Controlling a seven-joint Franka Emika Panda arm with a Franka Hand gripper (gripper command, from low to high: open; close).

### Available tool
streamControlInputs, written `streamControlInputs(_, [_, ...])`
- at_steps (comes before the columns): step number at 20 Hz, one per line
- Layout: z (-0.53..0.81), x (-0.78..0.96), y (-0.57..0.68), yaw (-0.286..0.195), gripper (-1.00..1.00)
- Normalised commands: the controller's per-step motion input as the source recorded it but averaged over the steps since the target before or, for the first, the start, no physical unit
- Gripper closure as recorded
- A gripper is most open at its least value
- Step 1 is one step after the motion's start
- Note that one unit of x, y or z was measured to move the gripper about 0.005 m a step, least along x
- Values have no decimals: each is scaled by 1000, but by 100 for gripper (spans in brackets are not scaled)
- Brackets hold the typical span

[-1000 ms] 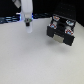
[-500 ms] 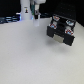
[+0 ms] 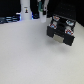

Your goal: Open the kcup holder, insert the kcup into the holder, and close the kcup holder

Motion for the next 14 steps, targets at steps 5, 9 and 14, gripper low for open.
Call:
streamControlInputs(5, [270,74,643,16,100])
streamControlInputs(9, [290,93,643,20,100])
streamControlInputs(14, [167,84,370,18,100])
